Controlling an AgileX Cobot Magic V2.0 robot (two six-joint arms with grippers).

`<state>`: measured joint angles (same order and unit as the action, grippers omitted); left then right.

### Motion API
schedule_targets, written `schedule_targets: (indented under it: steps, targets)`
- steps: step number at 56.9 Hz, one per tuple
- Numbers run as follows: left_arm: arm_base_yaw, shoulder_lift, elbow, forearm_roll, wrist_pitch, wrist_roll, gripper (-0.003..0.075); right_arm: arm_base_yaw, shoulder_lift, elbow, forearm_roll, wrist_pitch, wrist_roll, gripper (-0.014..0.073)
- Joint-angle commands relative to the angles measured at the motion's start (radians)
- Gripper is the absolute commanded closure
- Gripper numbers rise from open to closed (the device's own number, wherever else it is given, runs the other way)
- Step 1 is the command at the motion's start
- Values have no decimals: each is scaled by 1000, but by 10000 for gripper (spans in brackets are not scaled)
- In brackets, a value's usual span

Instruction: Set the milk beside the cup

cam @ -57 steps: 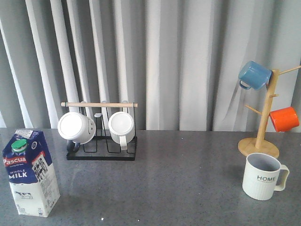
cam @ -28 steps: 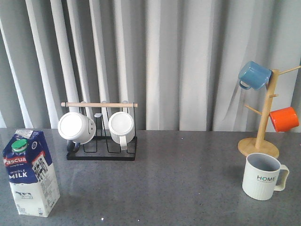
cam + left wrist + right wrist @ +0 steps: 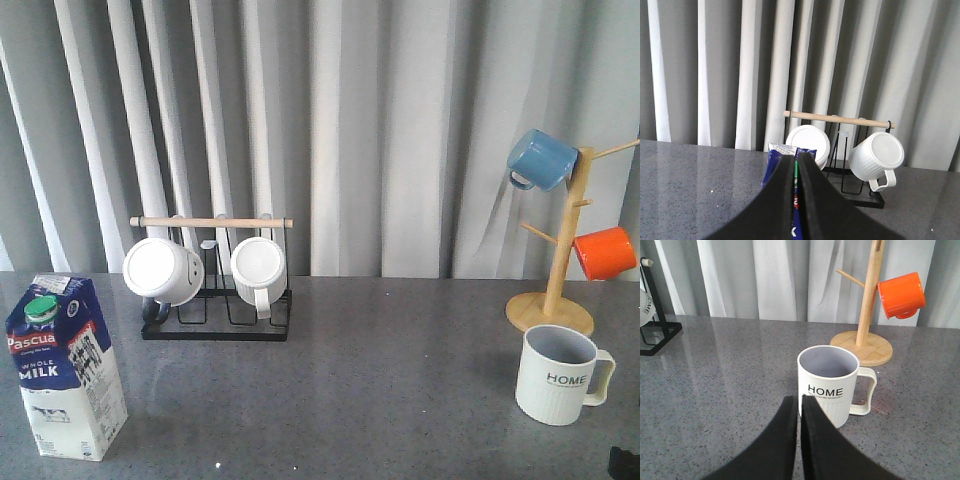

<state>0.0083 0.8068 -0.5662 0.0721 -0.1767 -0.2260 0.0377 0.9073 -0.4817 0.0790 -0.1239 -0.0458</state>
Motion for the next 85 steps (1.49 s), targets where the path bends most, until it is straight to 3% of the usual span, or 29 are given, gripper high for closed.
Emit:
schedule_targets:
  steps: [1,12,21,29,35,61,73,78,85]
  targets:
    - [-8,23,-37,-9,-76,-3,720,-28,17,-35,1,-100,-9,491]
    - [-11,103,-37,47,-94,3,646,-94,26,-35,1,-92,-14,268]
    - [-11,148,-37,46,-109,3,479,-102,26,-35,0,-93,-78,81]
    - [-11,161,-37,46,-142,3,308,-102,26,-35,0,-108,-84,39]
    - [-11,168,-37,46,-160,3,237,-102,26,-35,1,-142,-83,40]
    - [-11,168,-36,45,-161,3,237,-102,26,-35,-3,-172,-99,40]
    - [-11,168,-36,45,-161,3,237,-108,26,-23,-11,-139,-219,40]
    - [-11,168,-36,45,-162,3,237,-155,45,25,-50,-240,-215,42]
    - [-11,168,-36,44,-161,3,237,-229,149,88,-111,-477,-82,46]
